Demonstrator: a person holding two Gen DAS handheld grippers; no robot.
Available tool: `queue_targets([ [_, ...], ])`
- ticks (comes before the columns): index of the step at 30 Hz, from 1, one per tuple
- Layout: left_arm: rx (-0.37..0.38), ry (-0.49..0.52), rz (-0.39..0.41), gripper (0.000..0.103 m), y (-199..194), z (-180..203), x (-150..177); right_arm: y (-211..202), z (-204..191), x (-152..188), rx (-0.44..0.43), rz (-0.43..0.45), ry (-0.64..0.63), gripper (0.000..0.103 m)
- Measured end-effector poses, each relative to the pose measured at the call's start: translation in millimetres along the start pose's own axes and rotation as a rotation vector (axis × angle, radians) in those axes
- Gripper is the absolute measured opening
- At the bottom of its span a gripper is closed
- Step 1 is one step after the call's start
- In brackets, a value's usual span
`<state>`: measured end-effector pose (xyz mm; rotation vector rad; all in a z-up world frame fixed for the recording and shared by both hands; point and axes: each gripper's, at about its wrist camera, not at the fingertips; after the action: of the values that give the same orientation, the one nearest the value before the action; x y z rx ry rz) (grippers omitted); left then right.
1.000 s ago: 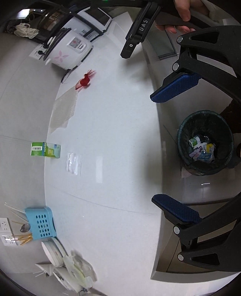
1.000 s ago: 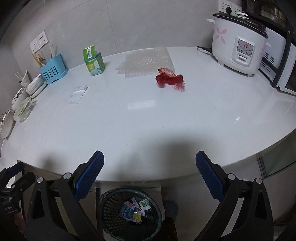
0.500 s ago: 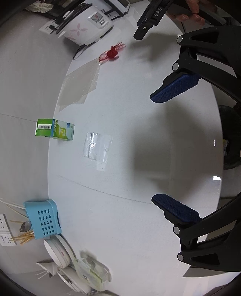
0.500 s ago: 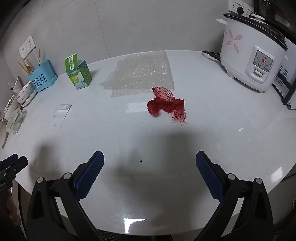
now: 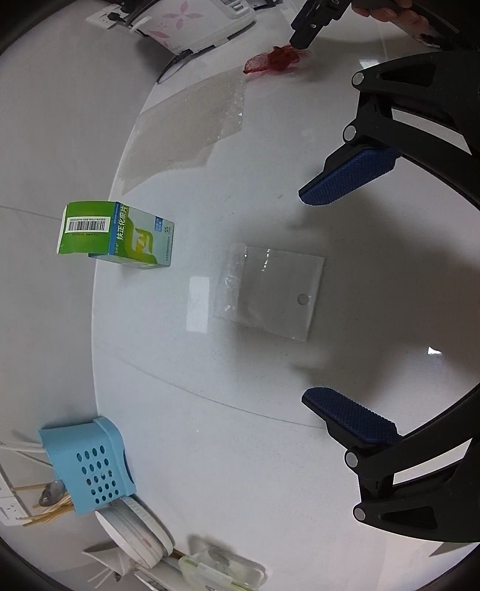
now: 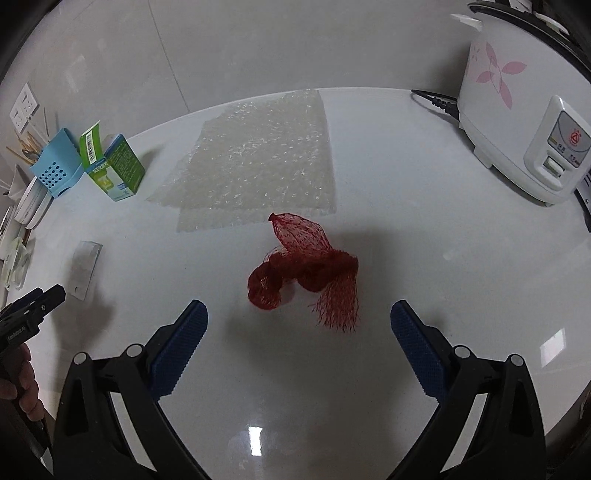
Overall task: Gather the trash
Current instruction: 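Move both open tools up toward the clear bag and red mesh net, then grasp the clear plastic bag with the left tool while the right tool grasps the red mesh net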
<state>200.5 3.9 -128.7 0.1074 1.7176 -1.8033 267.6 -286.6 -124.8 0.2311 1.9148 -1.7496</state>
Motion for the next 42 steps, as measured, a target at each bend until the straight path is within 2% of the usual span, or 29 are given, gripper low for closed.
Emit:
queue_targets([
  [8, -0.038, 0.015, -0.030, 0.097, 32, 9, -23, 29, 6, -17, -0.008, -0.040, 0.001, 0.093],
  [14, -0.047, 0.017, -0.032, 0.097, 44, 13, -30, 37, 7, -23, -0.013, -0.031, -0.018, 0.082],
  [19, -0.050, 0.007, -0.038, 0.095, 54, 11, -33, 43, 6, -25, -0.018, -0.041, -0.024, 0.067],
  [24, -0.068, 0.028, -0.027, 0.083, 56, 12, -35, 45, 4, -23, -0.039, -0.038, -0.034, 0.058],
  [26, -0.070, 0.038, -0.022, 0.070, 55, 13, -37, 45, 3, -23, -0.040, -0.035, -0.034, 0.054],
  [29, -0.056, 0.037, -0.021, 0.057, 52, 12, -41, 44, 4, -22, -0.037, -0.032, -0.021, 0.045],
  [31, -0.042, 0.026, -0.030, 0.056, 52, 11, -43, 44, 5, -22, -0.034, -0.031, -0.018, 0.039],
  [37, -0.034, 0.034, -0.016, 0.053, 46, 14, -42, 43, 7, -21, -0.038, -0.016, -0.009, 0.029],
  [42, -0.025, 0.046, -0.007, 0.051, 36, 21, -38, 39, 5, -21, -0.044, -0.006, -0.015, 0.026],
])
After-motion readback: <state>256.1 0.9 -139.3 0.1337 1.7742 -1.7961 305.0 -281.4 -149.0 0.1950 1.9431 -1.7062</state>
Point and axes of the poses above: each gripper's, at about its wrist camera, not at the fingertips, and y roughly the way its jaws point, z to its right, x to its underside, and after that the axes turned 9 degrees about -y, right-handed
